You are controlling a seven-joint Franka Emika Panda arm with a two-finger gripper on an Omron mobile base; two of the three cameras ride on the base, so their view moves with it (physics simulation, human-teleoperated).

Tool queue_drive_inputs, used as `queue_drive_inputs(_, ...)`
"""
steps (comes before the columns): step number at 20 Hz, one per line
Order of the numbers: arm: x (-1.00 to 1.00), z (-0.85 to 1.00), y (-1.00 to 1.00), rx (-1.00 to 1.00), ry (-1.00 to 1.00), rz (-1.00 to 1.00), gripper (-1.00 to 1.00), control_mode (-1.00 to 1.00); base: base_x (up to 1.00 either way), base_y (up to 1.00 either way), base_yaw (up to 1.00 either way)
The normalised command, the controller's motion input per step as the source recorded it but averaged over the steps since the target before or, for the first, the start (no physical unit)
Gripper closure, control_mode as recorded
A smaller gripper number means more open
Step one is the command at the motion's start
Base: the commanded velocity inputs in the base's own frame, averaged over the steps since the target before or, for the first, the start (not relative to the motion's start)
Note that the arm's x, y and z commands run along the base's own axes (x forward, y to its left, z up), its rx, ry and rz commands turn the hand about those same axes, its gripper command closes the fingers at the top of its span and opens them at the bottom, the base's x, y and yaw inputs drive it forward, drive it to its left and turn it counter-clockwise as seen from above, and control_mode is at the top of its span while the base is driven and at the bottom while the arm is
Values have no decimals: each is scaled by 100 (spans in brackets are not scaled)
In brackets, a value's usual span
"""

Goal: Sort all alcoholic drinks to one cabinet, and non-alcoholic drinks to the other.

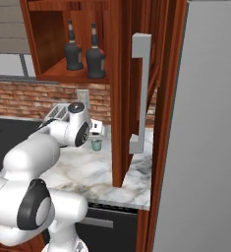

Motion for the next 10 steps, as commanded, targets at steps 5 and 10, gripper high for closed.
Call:
queue_drive_inputs(5,13,-12,0,0,0,0,-100,-100,0,0,0)
queue_drive_inputs(10,19,-8,0,0,0,0,-100,-100,0,0,0)
